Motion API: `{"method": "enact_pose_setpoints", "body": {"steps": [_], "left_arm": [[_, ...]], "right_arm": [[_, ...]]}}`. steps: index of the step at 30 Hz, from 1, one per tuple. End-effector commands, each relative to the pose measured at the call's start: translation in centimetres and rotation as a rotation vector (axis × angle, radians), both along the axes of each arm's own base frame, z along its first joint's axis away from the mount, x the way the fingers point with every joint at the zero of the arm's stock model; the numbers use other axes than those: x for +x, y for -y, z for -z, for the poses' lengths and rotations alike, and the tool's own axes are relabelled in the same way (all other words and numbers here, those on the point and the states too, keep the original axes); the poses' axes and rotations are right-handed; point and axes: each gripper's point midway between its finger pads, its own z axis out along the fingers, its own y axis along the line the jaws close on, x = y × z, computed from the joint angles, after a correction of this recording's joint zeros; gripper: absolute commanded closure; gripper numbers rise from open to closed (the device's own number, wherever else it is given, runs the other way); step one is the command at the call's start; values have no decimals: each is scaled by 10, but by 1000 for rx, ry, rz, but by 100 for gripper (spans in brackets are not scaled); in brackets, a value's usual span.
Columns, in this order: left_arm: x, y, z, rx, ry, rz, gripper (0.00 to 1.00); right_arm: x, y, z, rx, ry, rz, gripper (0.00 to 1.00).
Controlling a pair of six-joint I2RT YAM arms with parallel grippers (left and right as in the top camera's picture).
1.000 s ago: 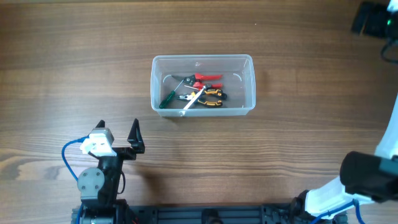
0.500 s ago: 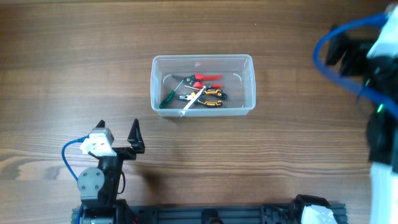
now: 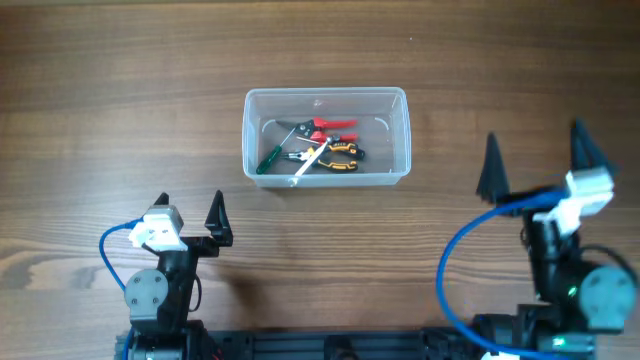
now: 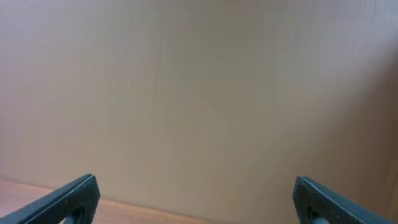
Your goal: Pack container
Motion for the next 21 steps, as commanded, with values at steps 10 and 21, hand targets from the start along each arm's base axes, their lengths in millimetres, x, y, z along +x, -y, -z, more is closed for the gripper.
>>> {"method": "enact_pose_setpoints", "body": {"steps": [10,21], "left_arm": [[0,-2,1,-12,5,-11,0],[0,-2,1,-12,4,-11,0]], "right_arm": [[-23,-7,50,-11,91,-30,0],[-24,-16,73,-13,80,-68,0]]}}
